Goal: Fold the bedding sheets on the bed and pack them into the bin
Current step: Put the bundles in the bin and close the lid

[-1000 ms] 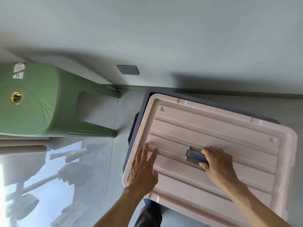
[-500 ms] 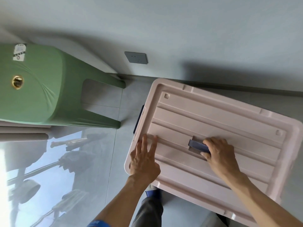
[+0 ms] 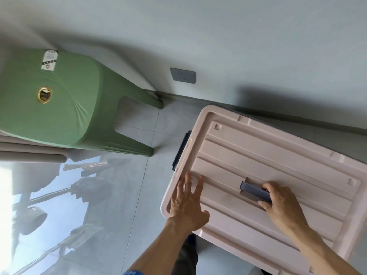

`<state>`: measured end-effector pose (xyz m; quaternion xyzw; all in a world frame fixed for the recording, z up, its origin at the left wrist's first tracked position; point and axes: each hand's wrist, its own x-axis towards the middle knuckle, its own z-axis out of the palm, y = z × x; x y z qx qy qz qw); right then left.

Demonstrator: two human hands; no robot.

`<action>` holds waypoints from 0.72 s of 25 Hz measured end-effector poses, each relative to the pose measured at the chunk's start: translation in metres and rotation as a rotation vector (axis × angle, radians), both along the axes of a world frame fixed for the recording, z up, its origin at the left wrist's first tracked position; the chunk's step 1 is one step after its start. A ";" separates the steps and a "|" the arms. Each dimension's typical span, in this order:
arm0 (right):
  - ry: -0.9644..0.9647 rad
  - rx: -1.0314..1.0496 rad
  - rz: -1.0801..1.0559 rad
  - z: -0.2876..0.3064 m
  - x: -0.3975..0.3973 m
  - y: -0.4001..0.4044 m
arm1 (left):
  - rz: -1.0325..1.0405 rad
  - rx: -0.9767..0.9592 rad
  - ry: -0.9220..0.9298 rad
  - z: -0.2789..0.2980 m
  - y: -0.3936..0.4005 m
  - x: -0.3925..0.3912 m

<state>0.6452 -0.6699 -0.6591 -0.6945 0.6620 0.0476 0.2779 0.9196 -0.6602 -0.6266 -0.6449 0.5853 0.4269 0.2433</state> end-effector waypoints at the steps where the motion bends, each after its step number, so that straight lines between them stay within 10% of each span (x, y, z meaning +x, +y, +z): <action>1: 0.061 -0.007 0.029 0.004 0.013 -0.005 | 0.006 -0.010 0.026 0.001 0.000 0.005; 10: 0.267 0.183 0.240 -0.006 0.075 -0.016 | 0.555 -0.424 0.112 -0.005 -0.045 0.063; 15: 0.255 0.157 0.249 -0.019 0.077 -0.020 | 0.923 0.099 0.420 -0.046 -0.105 0.082; 18: 0.272 0.143 0.240 -0.022 0.077 -0.017 | 0.997 0.081 0.428 -0.057 -0.105 0.086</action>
